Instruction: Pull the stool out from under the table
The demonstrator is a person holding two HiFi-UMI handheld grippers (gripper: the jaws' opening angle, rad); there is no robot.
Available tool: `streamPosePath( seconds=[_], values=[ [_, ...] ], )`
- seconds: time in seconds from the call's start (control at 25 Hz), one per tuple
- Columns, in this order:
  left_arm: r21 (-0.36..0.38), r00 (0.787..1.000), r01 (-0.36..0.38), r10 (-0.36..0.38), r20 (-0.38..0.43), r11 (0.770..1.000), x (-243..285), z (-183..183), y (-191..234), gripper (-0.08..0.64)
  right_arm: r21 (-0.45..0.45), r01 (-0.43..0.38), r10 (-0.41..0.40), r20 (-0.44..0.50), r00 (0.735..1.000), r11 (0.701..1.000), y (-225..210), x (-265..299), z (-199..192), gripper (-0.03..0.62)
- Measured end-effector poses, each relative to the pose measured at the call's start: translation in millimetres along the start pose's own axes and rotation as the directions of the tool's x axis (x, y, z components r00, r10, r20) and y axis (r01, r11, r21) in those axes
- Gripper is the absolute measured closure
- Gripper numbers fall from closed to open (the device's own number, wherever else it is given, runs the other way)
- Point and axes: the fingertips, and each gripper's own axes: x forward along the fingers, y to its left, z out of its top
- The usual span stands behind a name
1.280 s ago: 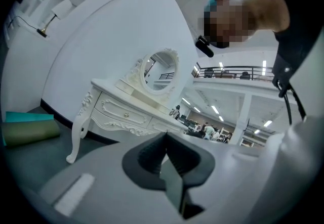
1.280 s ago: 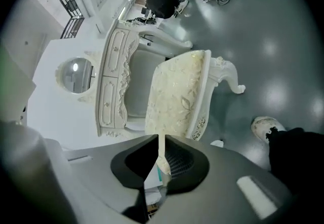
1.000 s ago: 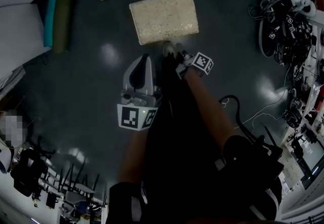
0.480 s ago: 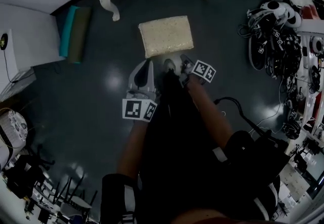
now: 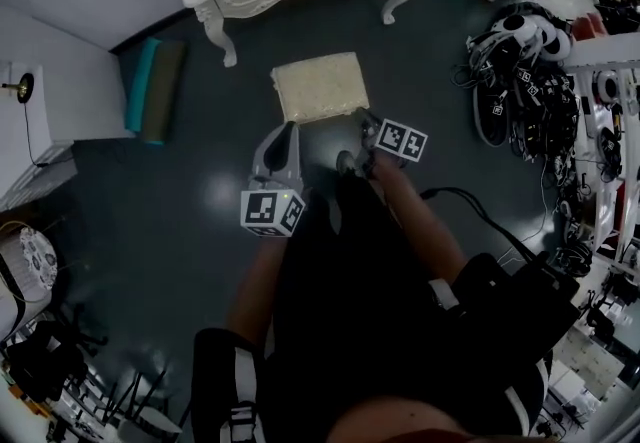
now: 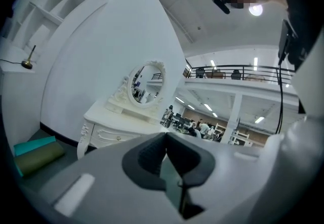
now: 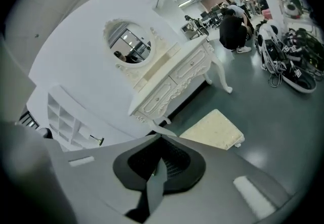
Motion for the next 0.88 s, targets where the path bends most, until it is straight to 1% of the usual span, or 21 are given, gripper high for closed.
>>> streamPosePath(
  seconds=[0.2, 0.36, 0.52, 0.6, 0.76, 0.88],
  values=[
    [0.017, 0.999, -0.037, 0.037, 0.001, 0.999, -2, 16, -12, 0.551, -0.094, -0.015, 0.017, 0.015, 1.0, 0.995, 28, -25, 24, 0.595],
    [0.035, 0.999, -0.052, 0.052, 0.018, 0.998, 0, 29, -29, 0.551, -0.204, -0.028, 0.035, 0.027, 0.999, 0.979, 48, -45, 46, 0.595],
    [0.017, 0.997, -0.062, 0.061, 0.039, 0.998, 4, 36, -44, 0.551, -0.264, -0.045, 0.058, 0.042, 0.997, 0.963, 60, -62, 62, 0.595],
    [0.021, 0.997, -0.067, 0.066, 0.051, 0.998, 6, 40, -55, 0.551, -0.309, -0.054, 0.071, 0.044, 0.996, 0.95, 68, -72, 68, 0.595],
    [0.025, 0.994, -0.084, 0.082, 0.07, 0.996, 9, 44, -72, 0.551, -0.408, -0.05, 0.082, 0.062, 0.995, 0.912, 75, -91, 82, 0.595],
    [0.019, 0.993, -0.095, 0.094, 0.068, 0.995, 7, 40, -79, 0.551, -0.45, -0.039, 0.088, 0.088, 0.992, 0.892, 77, -105, 91, 0.595]
  ],
)
